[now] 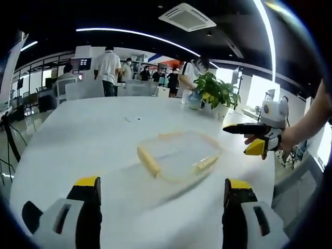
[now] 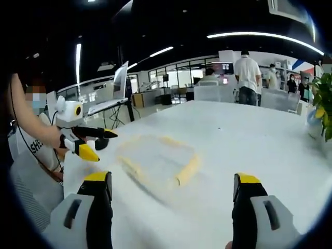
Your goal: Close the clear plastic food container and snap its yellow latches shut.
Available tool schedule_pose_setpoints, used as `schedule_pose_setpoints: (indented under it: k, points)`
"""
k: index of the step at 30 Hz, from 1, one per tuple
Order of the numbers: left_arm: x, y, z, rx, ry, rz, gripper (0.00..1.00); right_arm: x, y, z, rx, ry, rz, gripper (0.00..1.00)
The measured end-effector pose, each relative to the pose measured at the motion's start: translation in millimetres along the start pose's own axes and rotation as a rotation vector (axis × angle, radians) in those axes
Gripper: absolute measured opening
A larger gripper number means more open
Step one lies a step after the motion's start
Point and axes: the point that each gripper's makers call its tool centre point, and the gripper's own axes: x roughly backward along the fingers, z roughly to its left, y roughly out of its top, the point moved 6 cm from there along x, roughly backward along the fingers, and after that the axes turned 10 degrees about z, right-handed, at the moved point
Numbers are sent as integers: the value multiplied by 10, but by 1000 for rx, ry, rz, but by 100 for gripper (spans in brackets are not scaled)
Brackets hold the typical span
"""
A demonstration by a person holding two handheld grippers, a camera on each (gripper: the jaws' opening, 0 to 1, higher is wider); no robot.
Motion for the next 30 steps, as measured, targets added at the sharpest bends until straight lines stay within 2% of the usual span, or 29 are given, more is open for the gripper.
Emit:
schedule_pose_setpoints:
  k: [30]
  points:
    - [208,-175,-11,50,32,-16,97,204,-124,2,-22,-31,-4,97]
